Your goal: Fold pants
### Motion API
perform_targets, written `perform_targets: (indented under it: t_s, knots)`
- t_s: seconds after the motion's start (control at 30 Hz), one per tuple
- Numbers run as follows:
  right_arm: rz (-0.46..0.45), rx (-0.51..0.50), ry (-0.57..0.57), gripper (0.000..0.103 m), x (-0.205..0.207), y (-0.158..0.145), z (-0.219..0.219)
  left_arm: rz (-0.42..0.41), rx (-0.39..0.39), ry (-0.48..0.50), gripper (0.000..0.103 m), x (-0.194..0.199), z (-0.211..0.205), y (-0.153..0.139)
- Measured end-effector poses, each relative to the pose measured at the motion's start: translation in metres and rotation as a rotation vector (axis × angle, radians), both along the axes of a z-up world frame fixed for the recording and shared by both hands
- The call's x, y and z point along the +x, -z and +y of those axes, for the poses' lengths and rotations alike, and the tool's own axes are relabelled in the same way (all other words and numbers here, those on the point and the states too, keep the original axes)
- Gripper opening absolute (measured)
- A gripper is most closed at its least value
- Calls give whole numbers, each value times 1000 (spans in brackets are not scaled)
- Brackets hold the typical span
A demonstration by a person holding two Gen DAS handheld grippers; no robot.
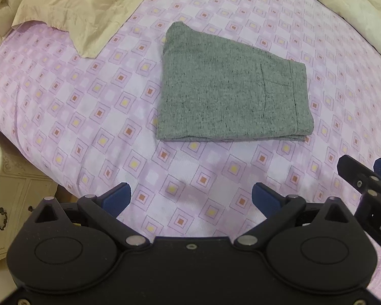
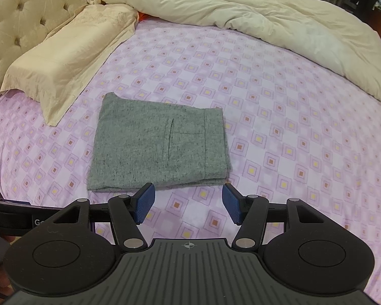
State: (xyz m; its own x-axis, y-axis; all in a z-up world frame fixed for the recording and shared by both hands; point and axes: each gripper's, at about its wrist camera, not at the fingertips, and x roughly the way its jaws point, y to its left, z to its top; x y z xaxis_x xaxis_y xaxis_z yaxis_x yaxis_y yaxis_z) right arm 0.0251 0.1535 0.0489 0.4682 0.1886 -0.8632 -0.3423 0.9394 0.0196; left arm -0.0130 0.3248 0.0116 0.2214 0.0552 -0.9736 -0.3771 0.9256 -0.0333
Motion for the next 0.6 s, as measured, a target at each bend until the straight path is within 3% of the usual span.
perform_targets:
  t_s: [0.6]
  knots:
    - [2, 0, -3, 57, 0, 0, 0, 8, 33, -2, 101, -2, 0, 2]
